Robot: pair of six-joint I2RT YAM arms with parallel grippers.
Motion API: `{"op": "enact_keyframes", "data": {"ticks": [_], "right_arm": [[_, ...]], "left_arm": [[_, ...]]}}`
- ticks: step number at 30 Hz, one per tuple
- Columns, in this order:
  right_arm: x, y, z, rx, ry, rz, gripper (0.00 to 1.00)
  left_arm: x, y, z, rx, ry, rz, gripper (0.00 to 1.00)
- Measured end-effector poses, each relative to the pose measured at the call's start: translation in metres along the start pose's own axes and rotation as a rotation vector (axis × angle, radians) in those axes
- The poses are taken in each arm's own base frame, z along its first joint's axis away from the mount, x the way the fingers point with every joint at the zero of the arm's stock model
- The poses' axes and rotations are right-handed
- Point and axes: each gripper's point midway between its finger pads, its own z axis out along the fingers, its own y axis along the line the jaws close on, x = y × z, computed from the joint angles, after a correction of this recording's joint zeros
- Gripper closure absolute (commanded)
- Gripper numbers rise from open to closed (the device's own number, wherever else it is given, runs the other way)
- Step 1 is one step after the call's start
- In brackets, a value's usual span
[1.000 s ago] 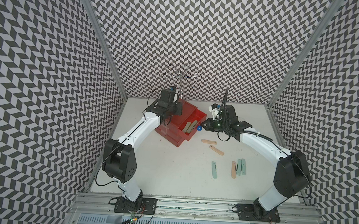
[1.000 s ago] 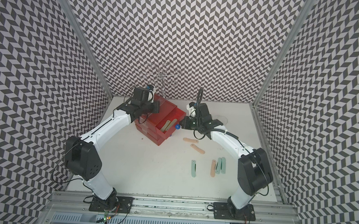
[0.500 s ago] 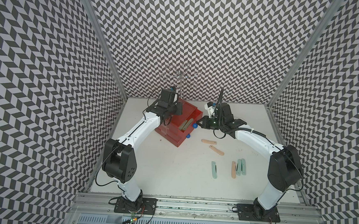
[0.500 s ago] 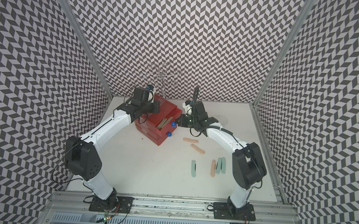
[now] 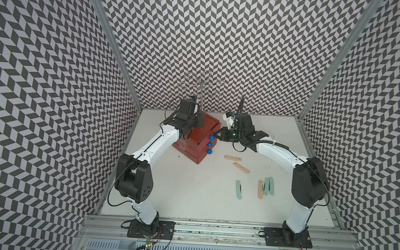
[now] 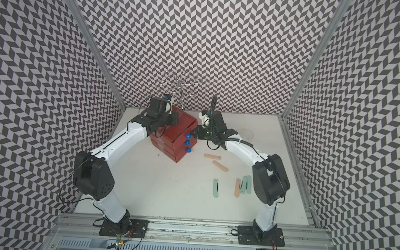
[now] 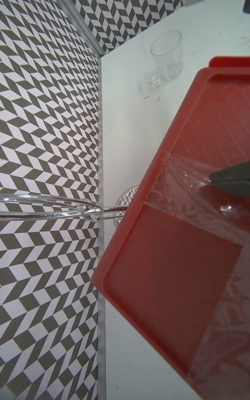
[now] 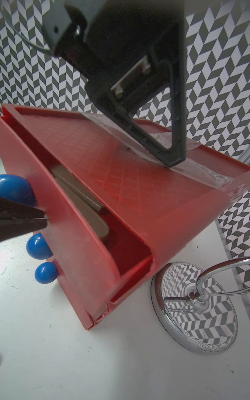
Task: Place the fruit knives into the drawer by color
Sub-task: Close the drawer in the storage box.
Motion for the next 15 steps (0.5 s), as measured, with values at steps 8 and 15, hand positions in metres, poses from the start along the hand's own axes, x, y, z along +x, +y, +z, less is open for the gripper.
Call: {"op": "enact_keyframes", "data": {"ticks": [8,15], "right_arm": [[-0.002,0.000,0.009,-0.020,-0.001,0.007,1.00],[0.001,-0.002,0.014,-0.020,0.009,0.018,1.00]], "left_arm": [[0.000,-0.001,0.001,0.001,0.000,0.001,1.00],[-0.001,-0.001,0.001,0.000,-0.001,0.001,1.00]]}}
